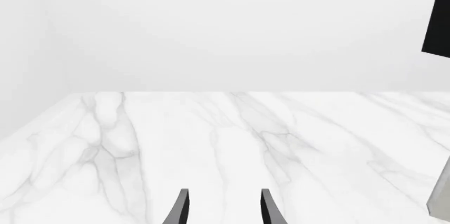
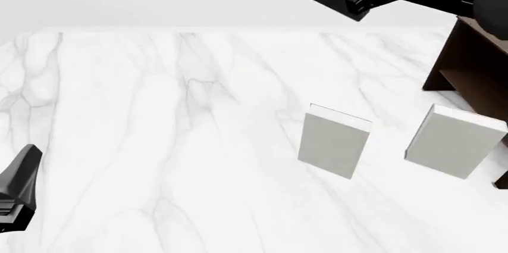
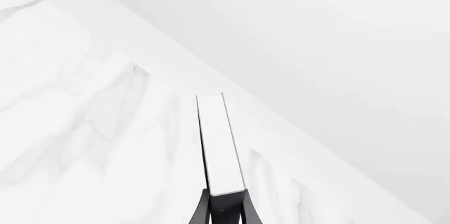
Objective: Pick up the book on the left and place it on top of the shelf.
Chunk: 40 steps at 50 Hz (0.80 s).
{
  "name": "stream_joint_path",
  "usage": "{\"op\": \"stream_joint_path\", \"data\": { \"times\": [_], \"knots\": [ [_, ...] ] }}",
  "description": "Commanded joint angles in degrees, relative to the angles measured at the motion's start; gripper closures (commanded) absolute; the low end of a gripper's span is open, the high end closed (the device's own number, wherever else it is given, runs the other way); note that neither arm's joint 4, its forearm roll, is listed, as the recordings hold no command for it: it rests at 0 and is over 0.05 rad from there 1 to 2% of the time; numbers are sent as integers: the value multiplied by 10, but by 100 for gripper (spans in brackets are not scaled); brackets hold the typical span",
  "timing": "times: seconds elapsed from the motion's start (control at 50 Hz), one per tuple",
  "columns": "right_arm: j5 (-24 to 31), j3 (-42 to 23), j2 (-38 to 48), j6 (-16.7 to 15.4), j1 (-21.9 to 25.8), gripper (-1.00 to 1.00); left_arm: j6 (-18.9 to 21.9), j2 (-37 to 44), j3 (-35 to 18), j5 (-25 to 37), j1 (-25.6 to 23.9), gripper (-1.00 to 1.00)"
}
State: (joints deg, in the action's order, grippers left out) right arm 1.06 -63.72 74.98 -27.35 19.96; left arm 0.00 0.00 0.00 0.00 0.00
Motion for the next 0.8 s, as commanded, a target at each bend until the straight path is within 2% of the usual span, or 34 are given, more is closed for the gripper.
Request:
{"op": "stream_joint_path", "data": {
  "times": [0.02,0.28,0.8],
  "knots": [
    [30,-11,-31,-18,-27,100,0,0,0,0,0,-100],
    [67,-33,-41,-59,-68,100,0,0,0,0,0,-100],
    [88,25,-122,-108,-145,100,0,0,0,0,0,-100]
  ]
}}
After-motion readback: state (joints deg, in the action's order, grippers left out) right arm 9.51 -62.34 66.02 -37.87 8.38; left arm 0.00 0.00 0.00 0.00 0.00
